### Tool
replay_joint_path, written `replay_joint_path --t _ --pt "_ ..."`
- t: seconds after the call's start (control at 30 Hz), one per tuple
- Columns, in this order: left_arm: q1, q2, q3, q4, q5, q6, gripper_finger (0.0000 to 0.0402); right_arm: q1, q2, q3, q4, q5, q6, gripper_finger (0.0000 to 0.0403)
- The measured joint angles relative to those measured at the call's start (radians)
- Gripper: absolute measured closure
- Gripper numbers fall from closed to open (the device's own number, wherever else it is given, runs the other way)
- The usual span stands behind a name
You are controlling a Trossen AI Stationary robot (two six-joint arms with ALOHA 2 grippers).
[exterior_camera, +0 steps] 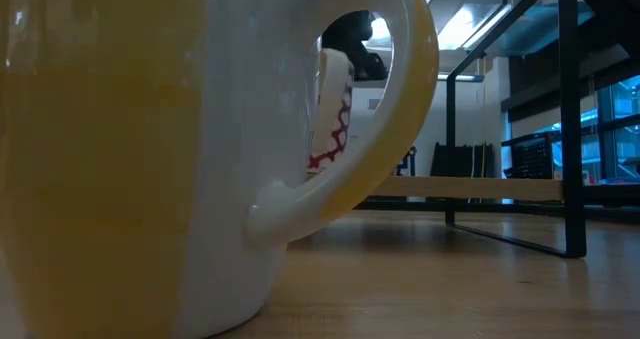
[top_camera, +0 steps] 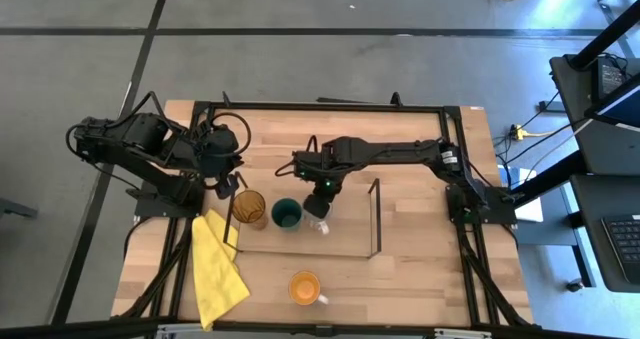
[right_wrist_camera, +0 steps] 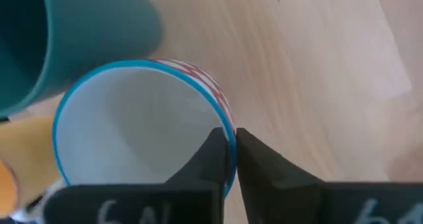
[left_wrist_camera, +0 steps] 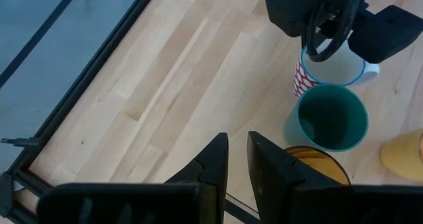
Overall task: Stack small to large cups/mugs on shelf
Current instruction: Put the red mug on the shelf
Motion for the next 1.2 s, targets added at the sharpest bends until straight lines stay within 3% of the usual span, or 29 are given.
replay_joint_path --t 0.13,0.4,0.6,0.87,1.2 --pt "0.000 0.000 0.000 0.000 0.000 0.019 0.0350 0.002 0.000 0.000 0.004 -0.007 0.091 0.0354" --pt "0.000 0.000 0.000 0.000 -0.007 0.060 0.0350 0.045 0.000 0.000 -0.002 -0.013 0.190 0.0380" --pt "0.000 0.000 0.000 0.000 -0.007 0.074 0.0350 0.076 0.000 0.000 -0.042 -0.018 0.259 0.0367" --pt "0.000 0.000 0.000 0.000 -0.007 0.096 0.0350 0.082 -0.004 0.022 -0.053 0.069 0.288 0.0368" --pt "0.000 0.000 0.000 0.000 -0.007 0.100 0.0350 0.082 -0.005 0.062 -0.070 0.084 0.288 0.0361"
